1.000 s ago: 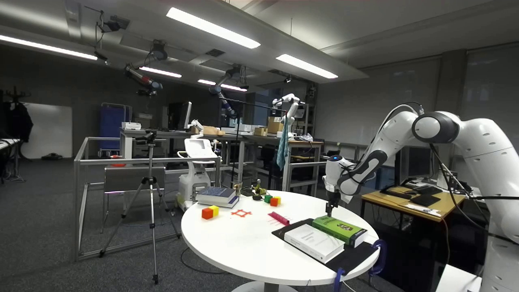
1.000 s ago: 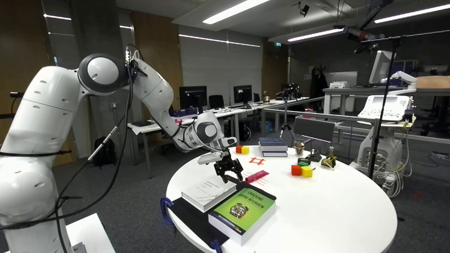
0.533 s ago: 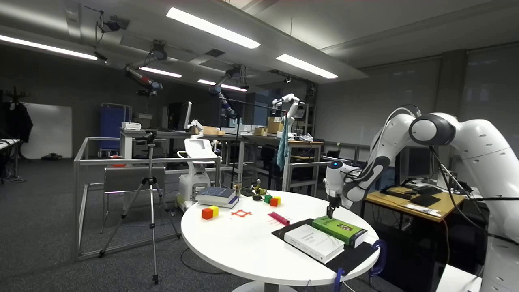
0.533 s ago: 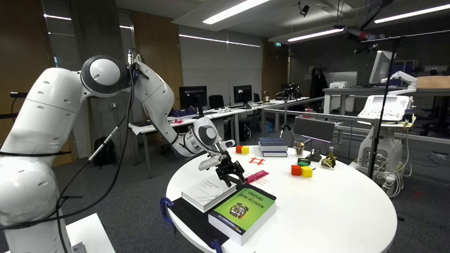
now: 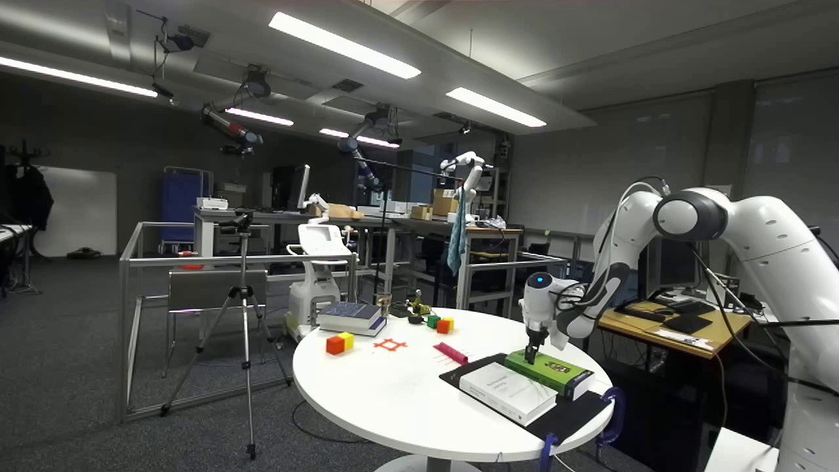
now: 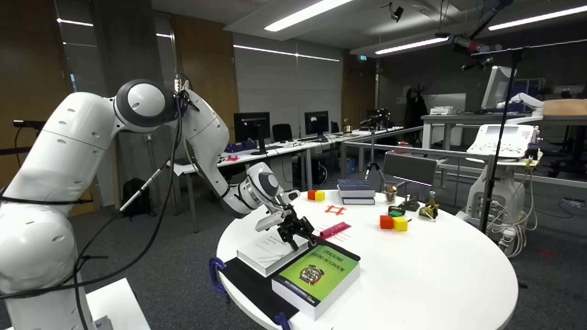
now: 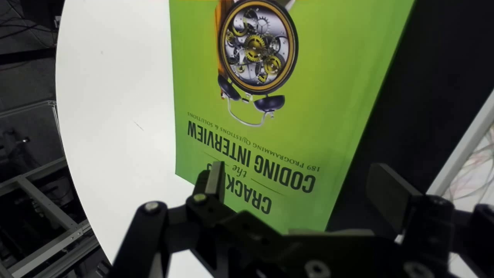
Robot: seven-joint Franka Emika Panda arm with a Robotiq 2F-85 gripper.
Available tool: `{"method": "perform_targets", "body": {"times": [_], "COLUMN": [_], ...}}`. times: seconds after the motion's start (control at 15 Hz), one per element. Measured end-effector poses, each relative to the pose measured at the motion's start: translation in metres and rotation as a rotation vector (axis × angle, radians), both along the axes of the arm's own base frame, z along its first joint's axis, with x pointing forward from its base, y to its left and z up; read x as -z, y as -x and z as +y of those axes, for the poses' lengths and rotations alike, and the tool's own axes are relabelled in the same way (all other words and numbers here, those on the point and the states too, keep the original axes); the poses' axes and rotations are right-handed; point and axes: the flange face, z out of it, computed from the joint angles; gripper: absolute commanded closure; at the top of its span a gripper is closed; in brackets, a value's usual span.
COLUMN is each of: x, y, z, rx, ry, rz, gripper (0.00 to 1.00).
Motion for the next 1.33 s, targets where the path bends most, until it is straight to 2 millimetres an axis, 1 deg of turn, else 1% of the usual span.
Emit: {"method": "perform_targets", "body": {"times": [0.2, 0.53, 0.93, 1.33], "x": [0.011, 0.024, 0.038, 0.043], "y": [0.001, 0.002, 0.005, 0.006], "z": [0.007, 0.013, 0.016, 0.016], "rx": [0.003, 0.033, 0.042, 0.045], "ry": [-0.015, -0.064, -0.078, -0.081], "rz": [-0.021, -0.062, -0.057, -0.050], "gripper": [0.00, 0.00, 0.00, 0.00]}}
